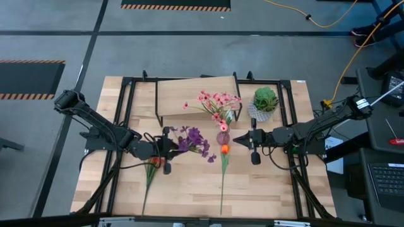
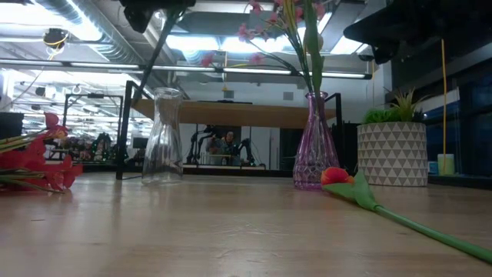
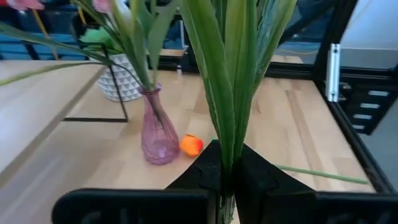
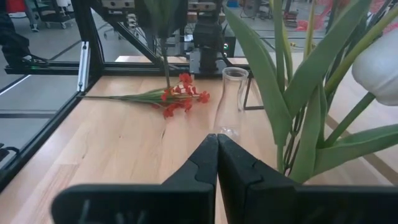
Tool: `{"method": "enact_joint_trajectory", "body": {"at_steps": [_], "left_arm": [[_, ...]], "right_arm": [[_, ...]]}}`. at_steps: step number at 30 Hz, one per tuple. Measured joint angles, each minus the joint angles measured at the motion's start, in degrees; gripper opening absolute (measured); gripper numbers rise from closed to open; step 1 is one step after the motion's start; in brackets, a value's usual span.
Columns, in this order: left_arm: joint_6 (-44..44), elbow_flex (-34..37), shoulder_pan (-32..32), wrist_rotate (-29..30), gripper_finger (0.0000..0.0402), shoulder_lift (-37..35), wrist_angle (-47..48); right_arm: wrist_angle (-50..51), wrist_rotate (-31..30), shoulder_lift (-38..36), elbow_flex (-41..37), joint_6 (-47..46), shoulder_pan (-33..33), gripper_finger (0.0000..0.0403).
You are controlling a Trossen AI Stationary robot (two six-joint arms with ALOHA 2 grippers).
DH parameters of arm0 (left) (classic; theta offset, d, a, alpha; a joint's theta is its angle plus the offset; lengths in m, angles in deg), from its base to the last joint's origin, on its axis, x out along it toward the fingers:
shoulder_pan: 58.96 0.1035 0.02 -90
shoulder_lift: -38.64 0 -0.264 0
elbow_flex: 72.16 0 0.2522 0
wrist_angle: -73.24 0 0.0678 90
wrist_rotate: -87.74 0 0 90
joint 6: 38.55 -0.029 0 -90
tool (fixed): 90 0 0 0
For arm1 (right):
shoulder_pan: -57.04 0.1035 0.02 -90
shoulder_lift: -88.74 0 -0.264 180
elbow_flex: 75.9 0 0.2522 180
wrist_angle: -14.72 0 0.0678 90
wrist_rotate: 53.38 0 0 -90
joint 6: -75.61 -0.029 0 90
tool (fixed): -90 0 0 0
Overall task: Pick and place flowers into a vace then onto a shelf
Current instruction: Put the purple flowers into the transparent vase
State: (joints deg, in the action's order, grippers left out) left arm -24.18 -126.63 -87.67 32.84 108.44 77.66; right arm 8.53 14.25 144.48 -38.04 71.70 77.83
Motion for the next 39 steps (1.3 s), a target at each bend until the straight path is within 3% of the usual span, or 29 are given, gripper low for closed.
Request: {"method": "enact_joint_trajectory", "body": {"at_steps": [5, 11, 18, 24, 31, 39], "left_arm": [[-2.1, 0.0, 0.0, 7.2, 0.0017, 0.0, -3.4], [-5.4, 0.0, -0.1, 11.2, 0.0017, -2.6, -4.0], [-10.1, 0.1, 0.0, 25.6, 0.0017, -6.7, -3.8], [-8.6, 4.2, 2.6, 25.8, 0.0017, -8.4, -5.2], [-11.9, 8.6, 6.1, 21.8, 0.0017, -8.5, -16.2], [-12.1, 8.7, 3.2, 19.2, 0.0017, -10.1, -16.2]], "right_arm": [[0.0, 0.0, 0.0, 0.0, 0.1, 0.0, 0.0013], [0.1, 0.0, 0.0, 0.0, 0.1, 0.0, 0.0013], [0.1, 0.0, 0.0, 0.0, 1.4, 0.0, 0.0013], [0.1, 0.0, 0.0, 0.0, 1.4, 0.0, 0.0013], [0.0, 0.0, 0.0, 0.0, 1.4, 0.0, 0.0013], [0.1, 0.0, 0.0, 0.0, 1.4, 0.0, 0.0013]]}}
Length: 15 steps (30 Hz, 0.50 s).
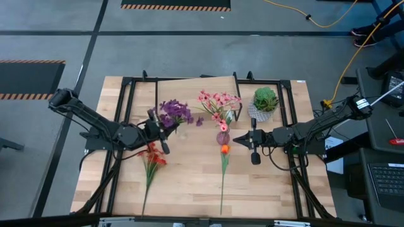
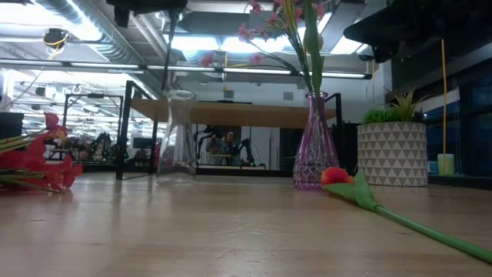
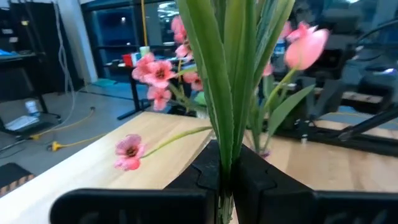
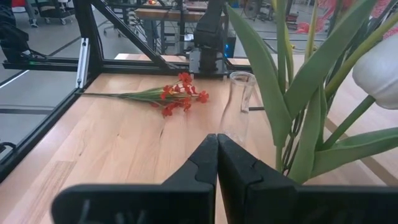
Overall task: Pick and place flowers into a vace then onto a shelf
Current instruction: Put the purple flowers into the transparent vase
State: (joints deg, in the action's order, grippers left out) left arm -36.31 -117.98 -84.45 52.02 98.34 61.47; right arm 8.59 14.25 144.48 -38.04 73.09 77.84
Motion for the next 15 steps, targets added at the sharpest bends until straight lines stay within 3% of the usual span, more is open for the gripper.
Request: {"method": "enact_joint_trajectory", "body": {"at_steps": [9, 15], "left_arm": [[-2.4, 0.0, -0.8, 0.6, 0.0017, -3.0, -0.5], [-2.3, 0.1, 2.4, 1.8, 0.0017, -1.3, -1.0]], "right_arm": [[0.0, 0.0, 0.0, 0.0, 0.0, 0.0, 0.0013], [0.0, 0.0, 0.0, 0.0, 0.0, 0.0, 0.0013]]}}
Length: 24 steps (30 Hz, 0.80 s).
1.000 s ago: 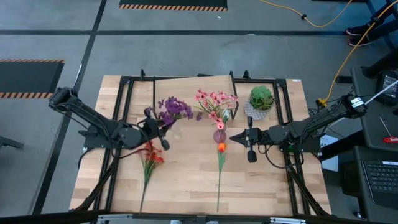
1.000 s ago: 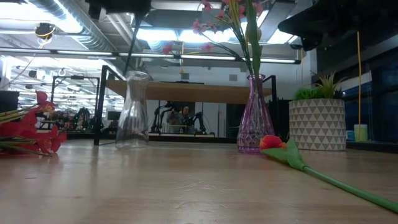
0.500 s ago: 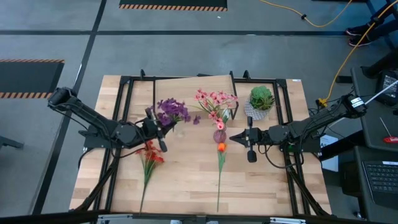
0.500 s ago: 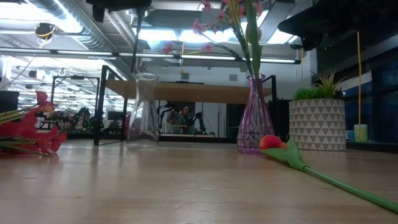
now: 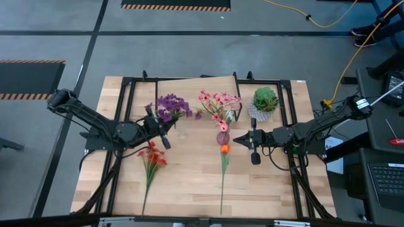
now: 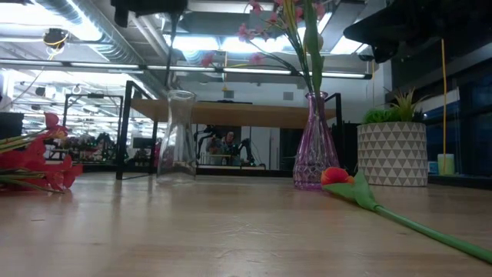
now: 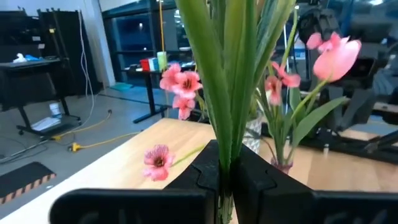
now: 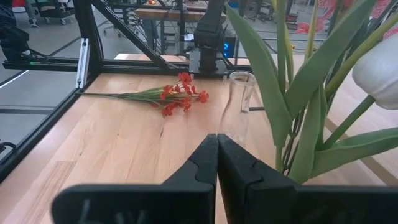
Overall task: Pick and place flowers into a vace then onto a shelf
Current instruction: Put the purple flowers into the transparent vase
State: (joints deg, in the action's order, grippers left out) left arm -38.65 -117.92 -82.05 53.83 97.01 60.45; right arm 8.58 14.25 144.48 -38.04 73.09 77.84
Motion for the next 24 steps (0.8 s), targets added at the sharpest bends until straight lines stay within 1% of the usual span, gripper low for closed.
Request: {"method": "enact_joint_trajectory", "body": {"at_steps": [5, 9, 13, 20, 24], "left_arm": [[-3.0, 0.0, 2.7, -3.9, 0.0017, 2.0, -5.6], [-2.7, 0.0, 3.7, -6.8, 0.0017, 2.4, -5.9], [-1.9, 2.1, 3.8, -6.5, 0.0017, 2.7, -7.6], [-2.5, 7.0, 3.9, -6.7, 0.0017, 2.7, -15.7], [-0.4, 9.0, 4.9, -7.7, 0.0017, 2.7, -15.7]], "right_arm": [[0.0, 0.0, 0.0, 0.0, 0.0, 0.0, 0.0013], [0.0, 0.0, 0.0, 0.0, 0.0, 0.0, 0.0013], [0.0, 0.0, 0.0, 0.0, 0.0, 0.0, 0.0013], [0.0, 0.0, 0.0, 0.0, 0.0, 0.0, 0.0013], [0.0, 0.0, 0.0, 0.0, 0.0, 0.0, 0.0013]]}}
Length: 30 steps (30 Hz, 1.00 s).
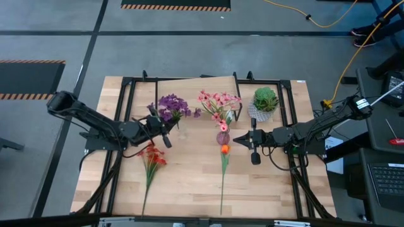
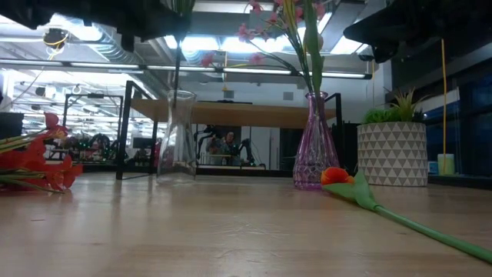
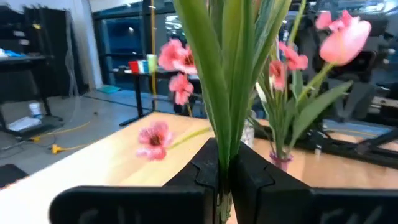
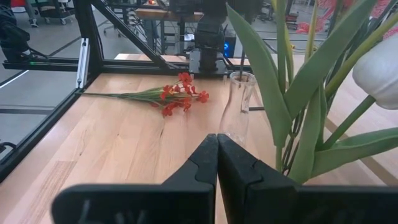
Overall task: Pick and place flowers into a vace then onto a shelf
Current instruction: Put the purple flowers into the transparent vase
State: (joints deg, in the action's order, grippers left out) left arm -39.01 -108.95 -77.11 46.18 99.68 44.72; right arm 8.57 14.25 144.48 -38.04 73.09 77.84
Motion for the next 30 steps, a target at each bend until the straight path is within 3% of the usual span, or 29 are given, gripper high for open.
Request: {"method": "enact_joint_trajectory", "body": {"at_steps": [11, 30], "left_arm": [[3.3, 2.0, 3.0, -5.6, 0.0017, 3.6, -0.1], [3.6, 1.9, 3.0, -4.6, 0.0017, 13.1, -6.1]], "right_arm": [[0.0, 0.0, 0.0, 0.0, 0.0, 0.0, 0.0013], [0.0, 0.0, 0.0, 0.0, 0.2, 0.0, 0.0013]]}}
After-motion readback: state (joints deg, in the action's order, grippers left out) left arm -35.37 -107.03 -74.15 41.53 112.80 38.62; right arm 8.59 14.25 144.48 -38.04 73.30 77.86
